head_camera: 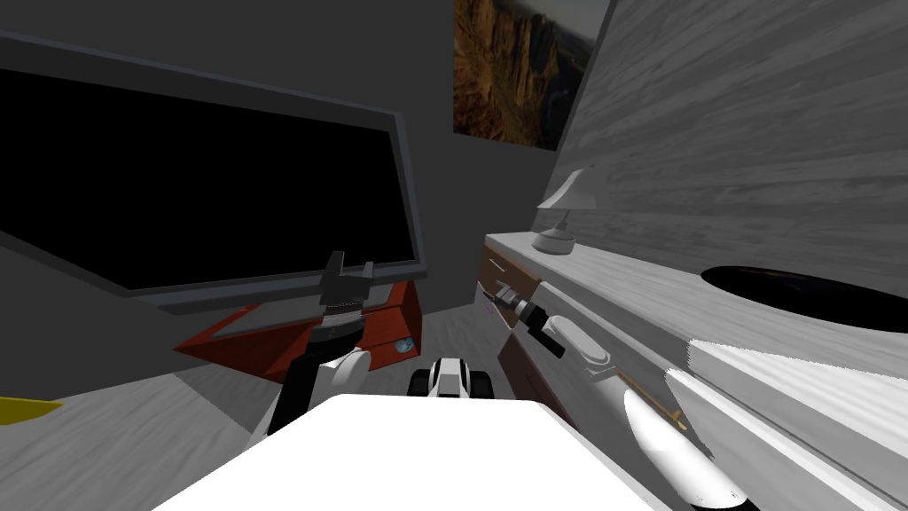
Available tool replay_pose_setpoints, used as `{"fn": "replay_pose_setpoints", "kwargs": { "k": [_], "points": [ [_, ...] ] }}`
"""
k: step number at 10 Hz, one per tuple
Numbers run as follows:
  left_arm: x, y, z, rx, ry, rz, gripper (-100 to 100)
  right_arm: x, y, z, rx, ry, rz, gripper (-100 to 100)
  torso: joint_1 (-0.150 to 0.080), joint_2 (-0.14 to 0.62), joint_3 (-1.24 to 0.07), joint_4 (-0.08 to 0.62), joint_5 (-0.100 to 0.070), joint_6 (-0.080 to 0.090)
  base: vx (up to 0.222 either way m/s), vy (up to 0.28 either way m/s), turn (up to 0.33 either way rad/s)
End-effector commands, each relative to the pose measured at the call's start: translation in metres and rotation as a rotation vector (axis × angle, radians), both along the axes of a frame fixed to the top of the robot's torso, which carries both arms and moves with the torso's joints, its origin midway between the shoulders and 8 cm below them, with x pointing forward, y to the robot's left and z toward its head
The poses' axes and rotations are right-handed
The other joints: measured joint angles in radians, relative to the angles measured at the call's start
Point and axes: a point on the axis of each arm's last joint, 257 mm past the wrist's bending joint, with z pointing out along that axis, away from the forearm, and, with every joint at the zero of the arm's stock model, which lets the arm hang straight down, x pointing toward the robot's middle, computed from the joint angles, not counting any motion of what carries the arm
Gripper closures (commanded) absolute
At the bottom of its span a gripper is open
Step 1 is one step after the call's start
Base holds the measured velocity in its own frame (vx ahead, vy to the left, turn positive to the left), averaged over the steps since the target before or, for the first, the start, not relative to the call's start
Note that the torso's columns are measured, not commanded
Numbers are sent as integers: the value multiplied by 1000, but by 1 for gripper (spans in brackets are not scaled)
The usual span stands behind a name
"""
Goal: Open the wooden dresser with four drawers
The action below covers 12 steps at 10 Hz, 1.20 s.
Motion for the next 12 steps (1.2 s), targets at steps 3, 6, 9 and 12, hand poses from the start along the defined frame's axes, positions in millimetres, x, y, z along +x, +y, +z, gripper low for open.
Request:
{"fn": "replay_pose_setpoints", "kwargs": {
  "k": [3, 6, 9, 12],
  "points": [
    [0, 0, 0, 0, 0, 0, 0, 14, -26, -24, -204, -4, -6, -100, 1, -1, 0, 0, 0, 0, 46, 49, -9],
    [0, 0, 0, 0, 0, 0, 0, 26, -58, -39, -375, -3, -17, -100, 1, 0, 0, 0, 0, 0, 41, 52, -9],
    [0, 0, 0, 0, 0, 0, 0, 31, -77, -46, -474, -5, -24, -100, 1, -1, 0, 0, 0, 0, 44, 53, -7],
    [0, 0, 0, 0, 0, 0, 0, 41, -116, -54, -642, -4, -40, -100, 2, -2, -1, 0, 1, 0, 56, 66, -12]
  ]
}}
